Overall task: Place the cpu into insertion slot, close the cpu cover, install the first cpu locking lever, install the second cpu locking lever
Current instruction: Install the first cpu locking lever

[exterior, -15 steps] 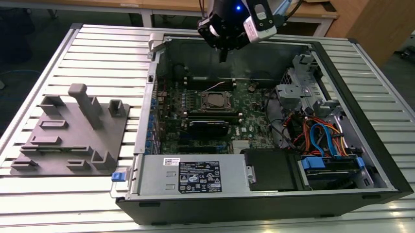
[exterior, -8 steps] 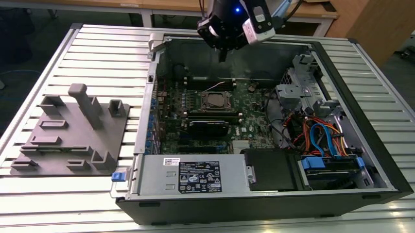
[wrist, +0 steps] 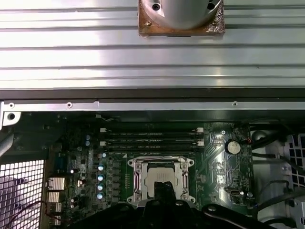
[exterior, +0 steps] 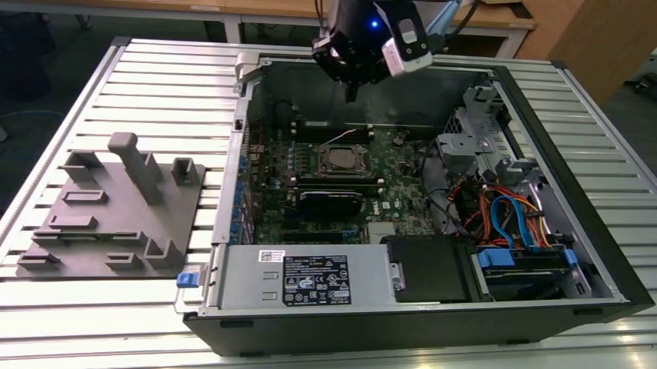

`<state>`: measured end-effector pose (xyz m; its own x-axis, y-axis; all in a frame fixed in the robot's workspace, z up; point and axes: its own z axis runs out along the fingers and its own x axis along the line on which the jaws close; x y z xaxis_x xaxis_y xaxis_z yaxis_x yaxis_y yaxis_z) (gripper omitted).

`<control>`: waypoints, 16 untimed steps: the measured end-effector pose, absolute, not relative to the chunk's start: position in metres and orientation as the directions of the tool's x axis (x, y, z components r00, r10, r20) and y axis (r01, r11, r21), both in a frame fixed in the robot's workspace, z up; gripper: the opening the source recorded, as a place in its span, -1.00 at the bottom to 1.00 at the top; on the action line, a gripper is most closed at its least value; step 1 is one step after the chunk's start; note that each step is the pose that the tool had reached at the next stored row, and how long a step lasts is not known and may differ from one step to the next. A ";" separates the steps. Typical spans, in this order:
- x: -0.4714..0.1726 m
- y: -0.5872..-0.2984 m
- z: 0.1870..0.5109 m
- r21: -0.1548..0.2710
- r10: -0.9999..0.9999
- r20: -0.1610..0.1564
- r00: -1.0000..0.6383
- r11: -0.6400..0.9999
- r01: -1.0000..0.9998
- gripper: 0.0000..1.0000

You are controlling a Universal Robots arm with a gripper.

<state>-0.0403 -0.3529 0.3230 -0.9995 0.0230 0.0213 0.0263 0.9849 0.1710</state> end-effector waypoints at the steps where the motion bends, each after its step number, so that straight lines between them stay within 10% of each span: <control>1: -0.040 -0.353 0.321 0.171 0.023 0.021 -1.000 0.985 0.026 -0.79; 16: -0.040 -0.353 0.307 0.171 0.023 0.021 -1.000 0.985 0.026 -0.79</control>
